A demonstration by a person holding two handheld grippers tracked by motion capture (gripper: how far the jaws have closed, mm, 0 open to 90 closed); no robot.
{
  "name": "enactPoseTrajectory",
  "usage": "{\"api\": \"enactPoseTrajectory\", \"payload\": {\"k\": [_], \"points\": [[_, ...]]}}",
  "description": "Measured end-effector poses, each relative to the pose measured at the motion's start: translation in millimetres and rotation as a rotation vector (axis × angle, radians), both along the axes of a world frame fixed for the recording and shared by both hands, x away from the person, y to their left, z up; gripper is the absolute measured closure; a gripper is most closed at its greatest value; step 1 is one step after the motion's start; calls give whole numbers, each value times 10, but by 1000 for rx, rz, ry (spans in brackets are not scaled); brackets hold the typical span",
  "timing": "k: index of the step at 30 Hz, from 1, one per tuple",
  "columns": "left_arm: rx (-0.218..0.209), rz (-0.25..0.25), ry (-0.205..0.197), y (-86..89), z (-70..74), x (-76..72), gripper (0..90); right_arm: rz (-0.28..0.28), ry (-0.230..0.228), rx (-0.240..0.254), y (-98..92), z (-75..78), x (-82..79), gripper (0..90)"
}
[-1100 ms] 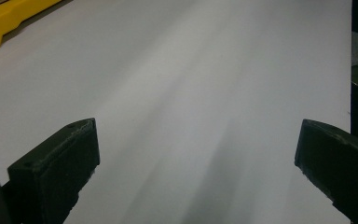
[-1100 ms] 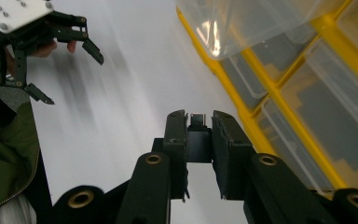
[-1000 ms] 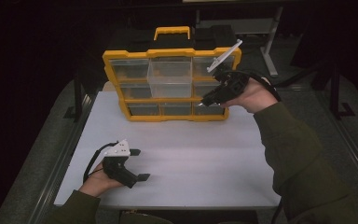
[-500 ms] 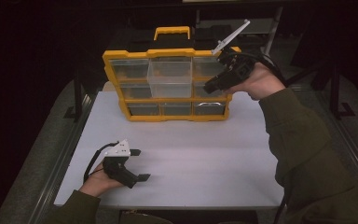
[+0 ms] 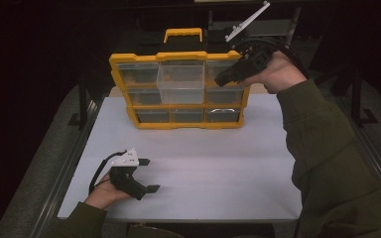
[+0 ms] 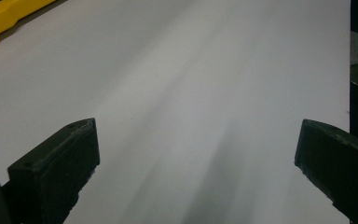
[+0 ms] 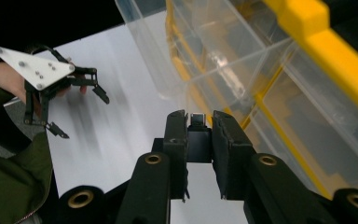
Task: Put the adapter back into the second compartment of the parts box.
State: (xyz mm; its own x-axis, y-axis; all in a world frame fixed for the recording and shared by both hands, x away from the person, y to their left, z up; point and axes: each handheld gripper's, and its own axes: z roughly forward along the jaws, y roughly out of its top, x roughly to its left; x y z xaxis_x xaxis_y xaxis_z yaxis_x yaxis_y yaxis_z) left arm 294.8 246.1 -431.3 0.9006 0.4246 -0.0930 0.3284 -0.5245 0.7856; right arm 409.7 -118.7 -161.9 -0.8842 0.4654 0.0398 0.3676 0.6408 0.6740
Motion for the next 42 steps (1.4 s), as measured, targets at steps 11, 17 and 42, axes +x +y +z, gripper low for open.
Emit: {"api": "enactPoseTrajectory", "payload": {"k": [11, 17, 42], "points": [[-1, -2, 1, -1, -3, 0, 0, 5, -7, 45, 104, 166, 136, 748], [-2, -3, 2, 3, -1, 0, 0, 17, -6, 49, 250, 175, 216, 747], [-3, -6, 2, 10, 2, 0, 0, 37, 11, -11, 737, -21, 452, 691]]}}
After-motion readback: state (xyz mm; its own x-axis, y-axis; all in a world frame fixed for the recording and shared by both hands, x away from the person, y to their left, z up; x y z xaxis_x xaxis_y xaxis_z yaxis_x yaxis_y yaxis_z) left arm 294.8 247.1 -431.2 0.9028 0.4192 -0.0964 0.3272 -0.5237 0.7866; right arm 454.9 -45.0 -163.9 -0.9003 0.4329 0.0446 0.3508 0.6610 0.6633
